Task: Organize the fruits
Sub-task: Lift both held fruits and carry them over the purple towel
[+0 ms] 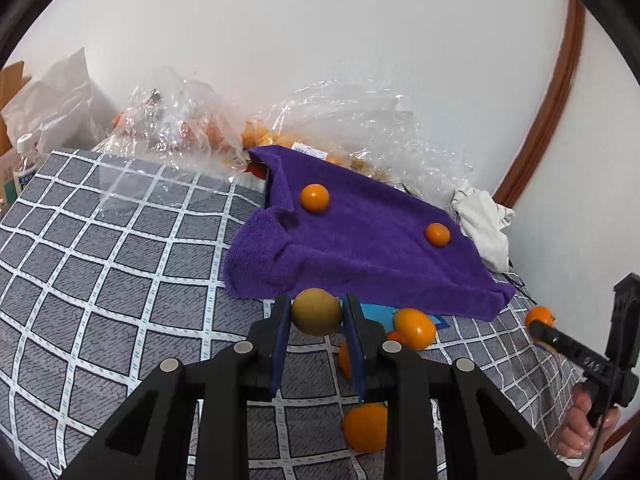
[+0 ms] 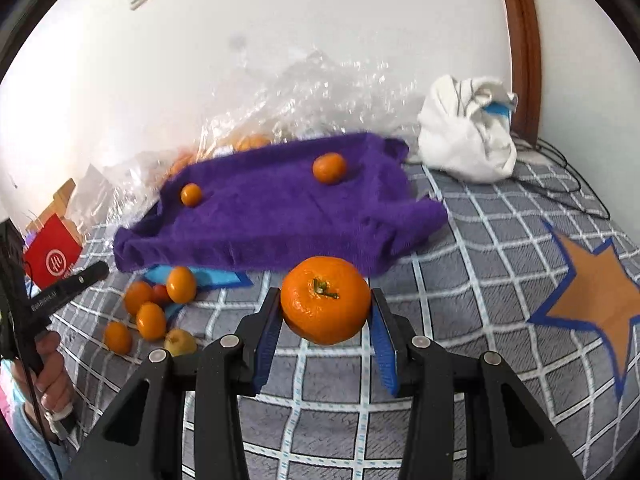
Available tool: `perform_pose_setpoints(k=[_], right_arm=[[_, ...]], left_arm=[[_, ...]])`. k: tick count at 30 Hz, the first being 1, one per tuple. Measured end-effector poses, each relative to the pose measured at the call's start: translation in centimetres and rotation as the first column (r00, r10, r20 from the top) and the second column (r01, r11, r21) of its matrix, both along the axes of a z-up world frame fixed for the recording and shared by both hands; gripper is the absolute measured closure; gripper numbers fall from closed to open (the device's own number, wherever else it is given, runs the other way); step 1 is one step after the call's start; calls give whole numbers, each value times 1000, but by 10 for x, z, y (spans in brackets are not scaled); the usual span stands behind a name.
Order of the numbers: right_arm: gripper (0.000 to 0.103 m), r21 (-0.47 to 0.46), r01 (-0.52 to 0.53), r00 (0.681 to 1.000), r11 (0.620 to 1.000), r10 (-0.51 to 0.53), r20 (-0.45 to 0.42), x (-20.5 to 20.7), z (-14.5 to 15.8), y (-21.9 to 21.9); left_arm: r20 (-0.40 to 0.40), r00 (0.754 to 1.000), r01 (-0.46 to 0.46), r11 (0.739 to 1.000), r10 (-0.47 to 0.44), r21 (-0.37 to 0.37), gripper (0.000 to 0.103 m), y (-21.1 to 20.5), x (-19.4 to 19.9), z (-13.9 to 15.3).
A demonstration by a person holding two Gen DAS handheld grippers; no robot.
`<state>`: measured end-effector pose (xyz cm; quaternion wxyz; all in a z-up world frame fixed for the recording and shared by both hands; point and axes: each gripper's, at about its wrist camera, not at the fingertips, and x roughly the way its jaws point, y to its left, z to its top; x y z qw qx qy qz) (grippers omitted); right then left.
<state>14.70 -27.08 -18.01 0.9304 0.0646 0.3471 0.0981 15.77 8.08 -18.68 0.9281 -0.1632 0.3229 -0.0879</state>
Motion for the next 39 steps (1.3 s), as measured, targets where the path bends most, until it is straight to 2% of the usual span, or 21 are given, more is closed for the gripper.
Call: perform_pose_setpoints(k=[6, 13, 21, 24, 26, 30, 33, 37, 39], right_arm=[[60, -22, -20, 999, 1000, 21, 44, 14, 27, 4], [60, -1, -37, 996, 999, 37, 86, 34, 47, 1], [60, 6, -18, 990, 1000, 17, 142, 68, 75, -2], [60, 50, -21, 988, 999, 13, 156, 83, 86, -6], [60, 57, -17, 986, 998, 7, 167, 93, 90, -6], [60, 67, -10, 984, 998, -2, 176, 111, 86, -8], [60, 88, -8, 990, 996, -5, 139, 126, 68, -12], [60, 69, 17, 997, 997, -22, 70, 139, 45, -16], [60, 65, 11, 998, 998, -15, 68, 140, 39, -17]], left_arm=[[-30, 999, -43, 999, 43, 6, 78, 8, -3, 11], [29, 999, -48, 997, 46, 63, 78, 4, -7, 55], [93, 993, -70, 997, 66, 41, 78, -6, 22, 92], [101, 991, -85, 996, 85, -8, 78, -11, 39, 100], [106, 990, -84, 995, 89, -50, 78, -14, 51, 101], [119, 987, -102, 994, 107, -48, 78, -23, 77, 96], [106, 989, -97, 994, 102, -44, 78, -27, 92, 84], [91, 992, -86, 996, 88, -25, 78, -26, 106, 58], [61, 994, -84, 996, 86, -32, 78, -23, 111, 45]])
